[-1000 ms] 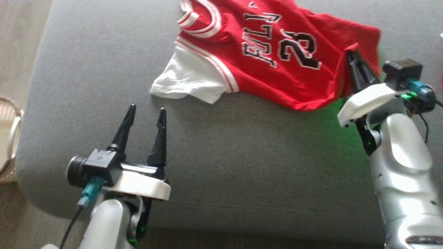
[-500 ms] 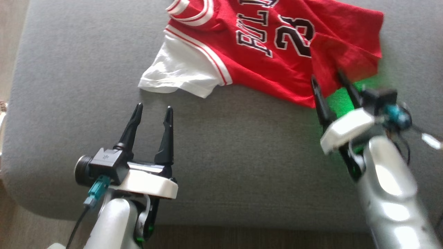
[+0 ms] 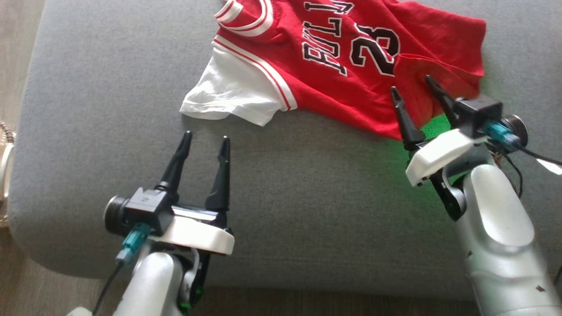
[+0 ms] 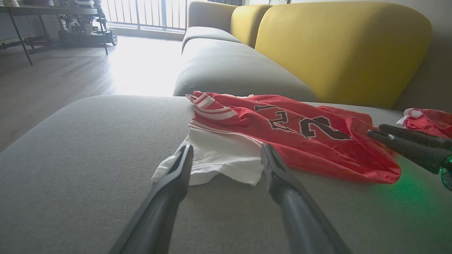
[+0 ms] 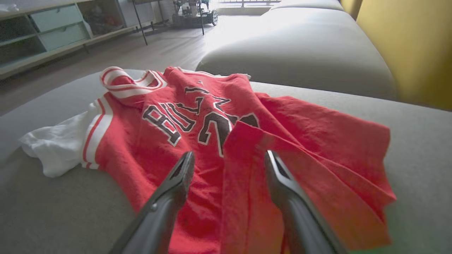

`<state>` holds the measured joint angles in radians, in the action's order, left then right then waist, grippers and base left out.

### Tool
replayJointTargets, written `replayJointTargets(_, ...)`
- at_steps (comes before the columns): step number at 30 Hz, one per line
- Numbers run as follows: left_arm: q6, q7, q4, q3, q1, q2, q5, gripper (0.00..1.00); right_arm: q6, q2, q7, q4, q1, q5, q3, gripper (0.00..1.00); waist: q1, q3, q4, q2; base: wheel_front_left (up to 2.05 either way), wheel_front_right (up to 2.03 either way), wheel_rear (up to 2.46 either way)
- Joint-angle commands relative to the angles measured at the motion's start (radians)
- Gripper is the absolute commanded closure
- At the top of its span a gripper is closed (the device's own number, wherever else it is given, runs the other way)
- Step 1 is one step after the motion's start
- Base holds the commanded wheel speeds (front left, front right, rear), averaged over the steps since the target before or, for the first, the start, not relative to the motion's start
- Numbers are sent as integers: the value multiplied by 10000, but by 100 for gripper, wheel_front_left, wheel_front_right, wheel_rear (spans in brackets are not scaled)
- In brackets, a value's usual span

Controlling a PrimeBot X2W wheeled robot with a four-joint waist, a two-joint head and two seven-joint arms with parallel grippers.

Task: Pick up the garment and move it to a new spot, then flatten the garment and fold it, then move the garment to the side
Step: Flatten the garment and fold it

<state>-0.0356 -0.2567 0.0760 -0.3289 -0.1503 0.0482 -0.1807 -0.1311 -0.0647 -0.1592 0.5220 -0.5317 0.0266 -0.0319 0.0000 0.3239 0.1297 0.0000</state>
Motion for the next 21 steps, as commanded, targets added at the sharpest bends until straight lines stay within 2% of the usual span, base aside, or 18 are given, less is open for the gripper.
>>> replayJointTargets(1,-61,-51,-301,174,-164,21,-100,0,4,89,166,-332,-395,-278,-206,0,0,-4,81,0,0,0,0)
replayJointTargets(7,-215,-51,-298,-122,-205,20,-299,0,4,42,1008,-413,-850,-1582,-18,0,0,-91,444,0,0,0,0)
replayJointTargets(10,-287,-51,-288,-181,-166,20,-362,0,4,-40,1415,-518,-882,-1838,1,0,0,-152,612,0,0,0,0)
replayJointTargets(21,-362,-51,-401,-102,-49,20,-336,0,4,-1723,2500,-1896,-461,-2079,-597,0,0,1,745,0,0,0,0)
